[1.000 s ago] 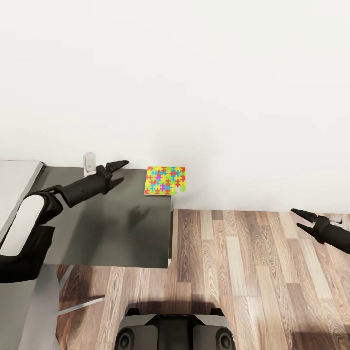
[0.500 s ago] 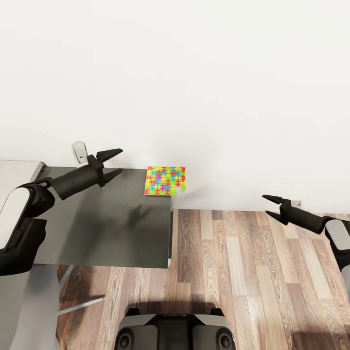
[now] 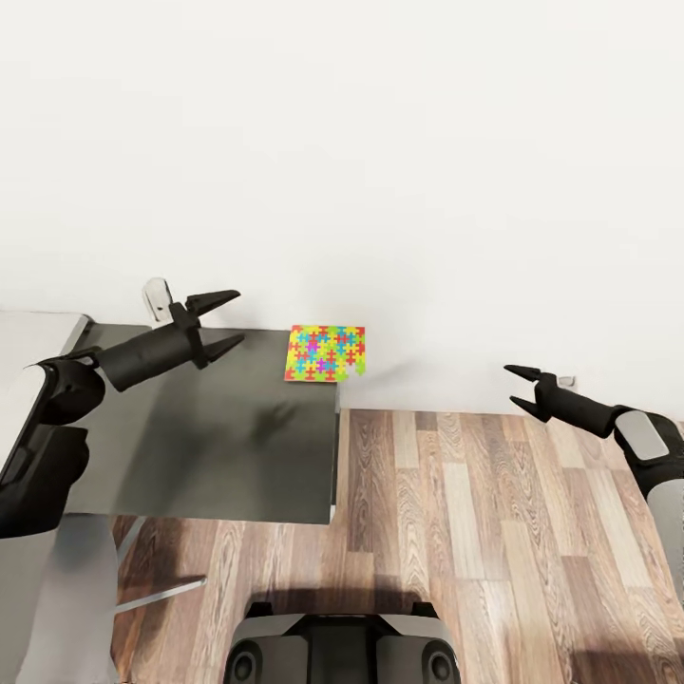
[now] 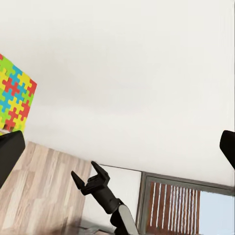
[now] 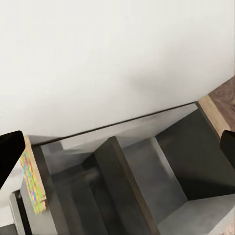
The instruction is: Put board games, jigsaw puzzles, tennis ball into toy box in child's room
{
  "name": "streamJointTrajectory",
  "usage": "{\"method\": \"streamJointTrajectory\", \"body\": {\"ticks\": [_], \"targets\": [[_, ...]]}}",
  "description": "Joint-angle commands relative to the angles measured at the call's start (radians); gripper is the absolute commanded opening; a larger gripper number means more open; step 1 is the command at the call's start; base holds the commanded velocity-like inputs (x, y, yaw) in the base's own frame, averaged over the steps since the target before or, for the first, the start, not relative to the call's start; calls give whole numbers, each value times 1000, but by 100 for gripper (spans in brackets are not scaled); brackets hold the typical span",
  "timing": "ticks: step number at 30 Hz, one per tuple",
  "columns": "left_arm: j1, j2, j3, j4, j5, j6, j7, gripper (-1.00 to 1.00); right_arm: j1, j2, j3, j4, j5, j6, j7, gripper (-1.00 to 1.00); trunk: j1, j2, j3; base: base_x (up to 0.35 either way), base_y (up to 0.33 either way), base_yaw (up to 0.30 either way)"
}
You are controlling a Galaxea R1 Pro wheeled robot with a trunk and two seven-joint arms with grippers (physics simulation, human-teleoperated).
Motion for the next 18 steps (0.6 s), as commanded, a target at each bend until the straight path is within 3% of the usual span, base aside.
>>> {"method": "streamJointTrajectory", "body": {"ticks": [1, 5, 10, 18], "targets": [[-3, 1, -1, 0, 20, 0, 12, 100, -3, 1, -3, 1, 3, 4, 3, 100, 1, -2, -1, 0, 0, 172], [-7, 1, 0, 0, 45, 1, 19, 100, -10, 2, -1, 3, 3, 2, 3, 100, 1, -2, -1, 0, 0, 209], [-8, 31, 6, 0, 120, 2, 25, 100, -16, 0, -3, 3, 3, 2, 4, 100, 1, -2, -1, 0, 0, 285], [-11, 50, 7, 0, 184, 2, 42, 100, -16, -4, -4, -2, 3, 5, 5, 100, 1, -2, -1, 0, 0, 294]]}}
